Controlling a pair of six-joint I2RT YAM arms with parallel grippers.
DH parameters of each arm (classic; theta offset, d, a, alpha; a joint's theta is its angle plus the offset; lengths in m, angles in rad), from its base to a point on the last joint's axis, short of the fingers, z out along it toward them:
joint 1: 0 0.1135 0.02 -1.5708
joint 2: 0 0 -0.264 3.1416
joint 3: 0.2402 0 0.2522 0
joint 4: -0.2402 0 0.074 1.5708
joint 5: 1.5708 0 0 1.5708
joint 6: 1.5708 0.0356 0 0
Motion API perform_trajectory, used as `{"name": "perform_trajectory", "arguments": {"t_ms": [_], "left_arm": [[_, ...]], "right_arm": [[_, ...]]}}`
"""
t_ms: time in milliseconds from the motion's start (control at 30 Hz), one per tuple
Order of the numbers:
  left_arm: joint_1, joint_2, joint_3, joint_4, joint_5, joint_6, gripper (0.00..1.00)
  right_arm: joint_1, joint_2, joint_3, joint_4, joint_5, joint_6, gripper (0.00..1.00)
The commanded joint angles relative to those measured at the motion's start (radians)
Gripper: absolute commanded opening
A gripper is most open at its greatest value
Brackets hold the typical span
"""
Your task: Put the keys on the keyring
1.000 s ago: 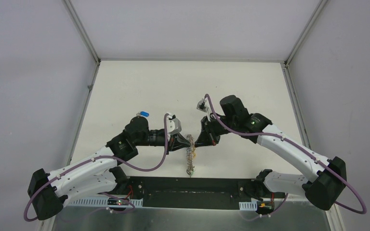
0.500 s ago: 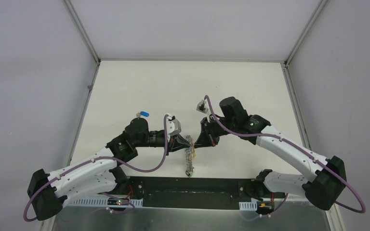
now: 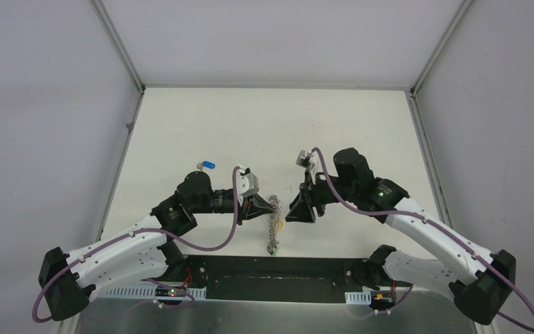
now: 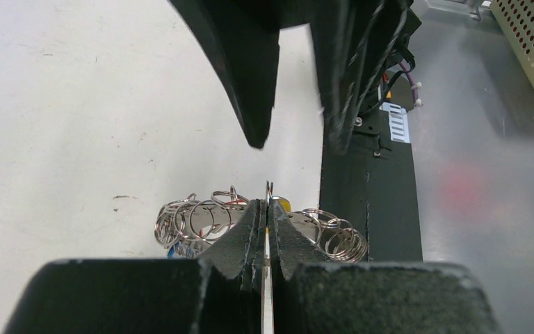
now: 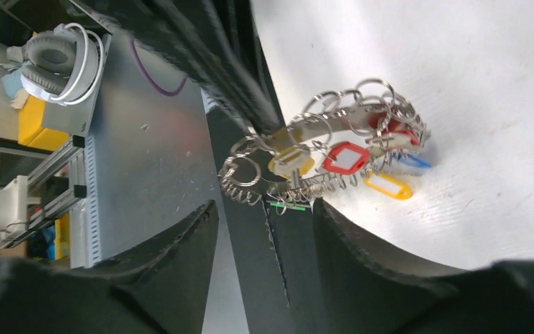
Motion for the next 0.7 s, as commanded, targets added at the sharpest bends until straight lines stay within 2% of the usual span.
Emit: {"name": "perform_trajectory", "arguments": {"t_ms": [0, 67, 100, 133, 200, 267, 400, 467, 667], "left_arm": [[-0.009, -0.025, 0.021, 0.100, 0.012, -0.005, 0.00], [-0.009, -0.024, 0.021, 0.102, 0.012, -0.005, 0.00], [-0.009, -0.022, 0.022, 0.106, 0.013, -0.005, 0.00], [-0.009, -0.020, 0.023, 0.109, 0.014, -0.006, 0.00], [-0.010, -0.016, 0.024, 0.118, 0.016, -0.010, 0.00], [-0.010, -0.014, 0.024, 0.133, 0.018, -0.014, 0.00], [-0.009, -0.008, 0.009, 0.221, 0.015, -0.050, 0.00], [-0.009, -0.004, 0.000, 0.282, 0.010, -0.072, 0.00], [-0.010, 0.019, -0.020, 0.417, -0.006, -0.124, 0.00]], "right_arm": [[-0.003, -0.129, 0.002, 0.079, 0.048, -0.058, 0.62], [-0.003, -0.178, -0.012, 0.105, 0.048, -0.059, 0.64], [-0.003, -0.200, -0.027, 0.130, 0.139, -0.041, 0.72], [-0.003, -0.224, -0.037, 0.146, 0.209, -0.017, 0.76], [-0.004, -0.265, -0.056, 0.173, 0.292, 0.001, 0.77], [-0.003, -0.303, -0.073, 0.174, 0.284, -0.042, 0.78], [-0.003, -0.384, -0.137, 0.248, 0.273, -0.059, 0.95], [-0.003, -0.424, -0.177, 0.344, 0.238, -0.045, 1.00], [-0.003, -0.442, -0.246, 0.550, 0.167, -0.026, 1.00]]}}
